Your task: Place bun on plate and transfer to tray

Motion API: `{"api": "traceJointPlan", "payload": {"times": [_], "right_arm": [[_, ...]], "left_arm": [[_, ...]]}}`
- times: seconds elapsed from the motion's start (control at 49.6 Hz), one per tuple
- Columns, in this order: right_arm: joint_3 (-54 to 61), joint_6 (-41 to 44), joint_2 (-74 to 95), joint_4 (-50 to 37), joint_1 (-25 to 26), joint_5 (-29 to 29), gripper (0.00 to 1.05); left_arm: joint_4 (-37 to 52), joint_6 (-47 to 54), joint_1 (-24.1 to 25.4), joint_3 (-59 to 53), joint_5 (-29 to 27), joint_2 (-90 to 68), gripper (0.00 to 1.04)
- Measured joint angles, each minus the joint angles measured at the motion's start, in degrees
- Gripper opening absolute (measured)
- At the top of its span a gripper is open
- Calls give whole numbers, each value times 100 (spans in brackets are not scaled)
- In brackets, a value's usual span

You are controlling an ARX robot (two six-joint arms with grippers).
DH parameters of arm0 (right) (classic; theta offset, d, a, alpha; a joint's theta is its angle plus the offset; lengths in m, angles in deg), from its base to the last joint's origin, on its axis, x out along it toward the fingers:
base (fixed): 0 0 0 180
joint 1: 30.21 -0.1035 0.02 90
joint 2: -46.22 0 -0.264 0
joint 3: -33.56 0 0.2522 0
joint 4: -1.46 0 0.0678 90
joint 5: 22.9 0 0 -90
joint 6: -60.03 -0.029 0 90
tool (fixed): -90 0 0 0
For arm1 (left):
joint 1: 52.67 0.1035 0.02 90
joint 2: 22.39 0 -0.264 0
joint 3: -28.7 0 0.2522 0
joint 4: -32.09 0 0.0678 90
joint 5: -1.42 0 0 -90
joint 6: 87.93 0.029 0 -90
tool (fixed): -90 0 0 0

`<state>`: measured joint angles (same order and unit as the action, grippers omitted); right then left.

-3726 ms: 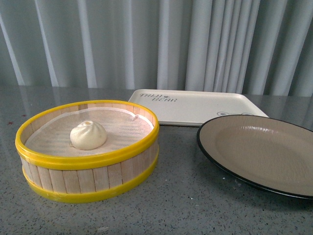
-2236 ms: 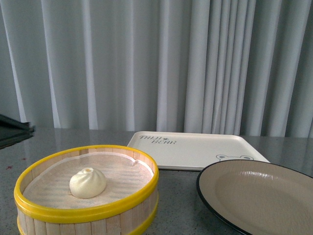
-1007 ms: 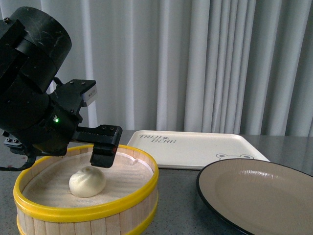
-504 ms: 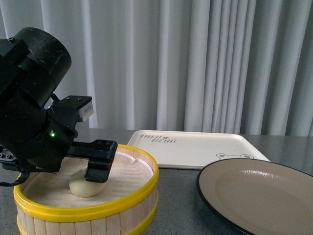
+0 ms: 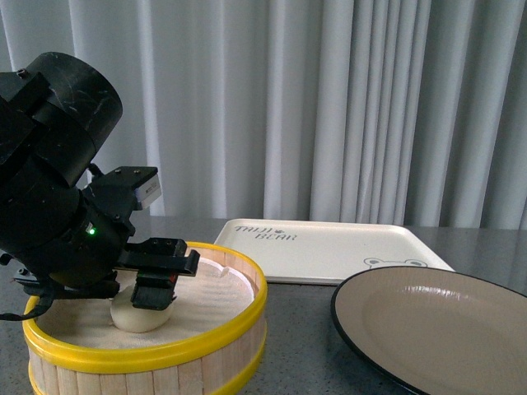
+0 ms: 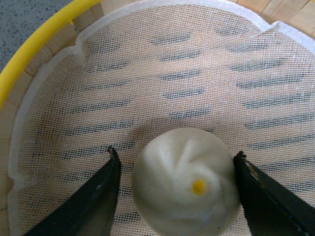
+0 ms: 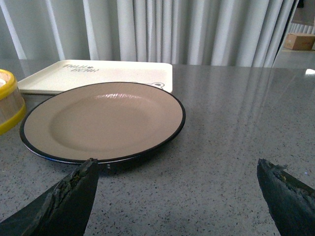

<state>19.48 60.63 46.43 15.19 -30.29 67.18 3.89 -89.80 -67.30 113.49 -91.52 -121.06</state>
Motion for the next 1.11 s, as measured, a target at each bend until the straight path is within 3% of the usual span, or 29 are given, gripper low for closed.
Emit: {"api": "traceJointPlan", "payload": {"times": [0.181, 0.383, 0.645, 0.926, 1.108], "right_arm": [[0, 0, 0, 0, 0, 0, 96], [0, 0, 0, 0, 0, 0, 96], [0, 0, 0, 0, 0, 0, 96], [0, 0, 0, 0, 0, -2, 96], [0, 0, 0, 0, 0, 0, 96]], "left_arm": [[289, -72, -55, -125, 214, 249, 31], [636, -74, -203, -116, 348, 431, 6], [922, -9, -857, 186, 772, 267, 5], [994, 402, -1832, 1346, 931, -597, 5], [411, 857, -2179, 2201, 885, -1268, 5]]}}
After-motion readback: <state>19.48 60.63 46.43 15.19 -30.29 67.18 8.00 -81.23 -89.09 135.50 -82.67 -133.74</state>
